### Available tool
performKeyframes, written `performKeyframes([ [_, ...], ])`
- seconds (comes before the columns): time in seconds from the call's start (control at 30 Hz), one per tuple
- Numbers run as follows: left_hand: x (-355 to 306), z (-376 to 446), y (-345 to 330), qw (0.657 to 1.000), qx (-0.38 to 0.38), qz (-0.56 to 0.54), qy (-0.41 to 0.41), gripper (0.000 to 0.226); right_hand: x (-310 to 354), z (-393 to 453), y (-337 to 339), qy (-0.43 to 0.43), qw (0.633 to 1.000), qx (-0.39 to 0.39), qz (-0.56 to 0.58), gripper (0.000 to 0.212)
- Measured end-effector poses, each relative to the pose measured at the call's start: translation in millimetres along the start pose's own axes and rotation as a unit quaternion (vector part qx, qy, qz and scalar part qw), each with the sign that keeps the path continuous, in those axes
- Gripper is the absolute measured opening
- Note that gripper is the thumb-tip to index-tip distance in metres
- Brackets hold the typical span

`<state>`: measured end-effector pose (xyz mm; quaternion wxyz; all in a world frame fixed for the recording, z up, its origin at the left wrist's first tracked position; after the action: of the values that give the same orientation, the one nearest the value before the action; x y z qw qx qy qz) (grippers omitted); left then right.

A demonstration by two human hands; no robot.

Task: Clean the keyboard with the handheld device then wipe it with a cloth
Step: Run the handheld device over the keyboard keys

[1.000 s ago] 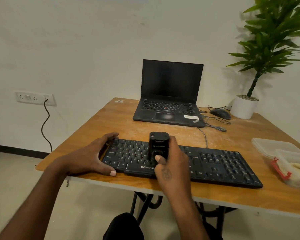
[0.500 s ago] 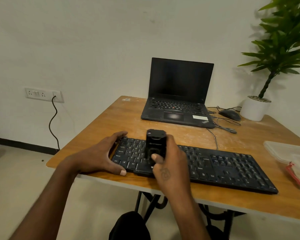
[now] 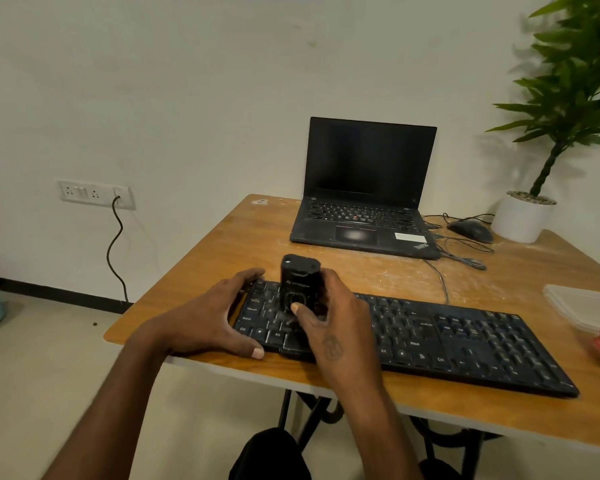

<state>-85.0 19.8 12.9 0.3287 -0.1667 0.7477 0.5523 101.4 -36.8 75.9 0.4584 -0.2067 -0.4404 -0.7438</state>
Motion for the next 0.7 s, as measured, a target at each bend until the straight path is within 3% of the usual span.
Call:
performKeyframes([
  [0.33, 0, -1, 4, 1.000, -0.020, 0.001, -0.012, 0.121, 14, 4, -25, 0.016, 0.999, 0.033, -0.012, 0.044],
  [0.7, 1, -1, 1, 1.000, -0.003, 0.012, -0.003, 0.122, -28, -7, 51, -0.037, 0.997, -0.027, -0.061, 0.041],
])
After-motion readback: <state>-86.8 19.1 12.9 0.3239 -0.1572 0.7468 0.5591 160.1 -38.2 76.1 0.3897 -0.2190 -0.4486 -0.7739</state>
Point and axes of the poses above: each hand's wrist, its own z-axis towards the middle knuckle, its own y-axis out of the back of the hand, x = y × z, the point moved 10 cm from there along z, towards the middle knuckle, and after that the axes turned 12 degrees about y, right-handed, at the moved point
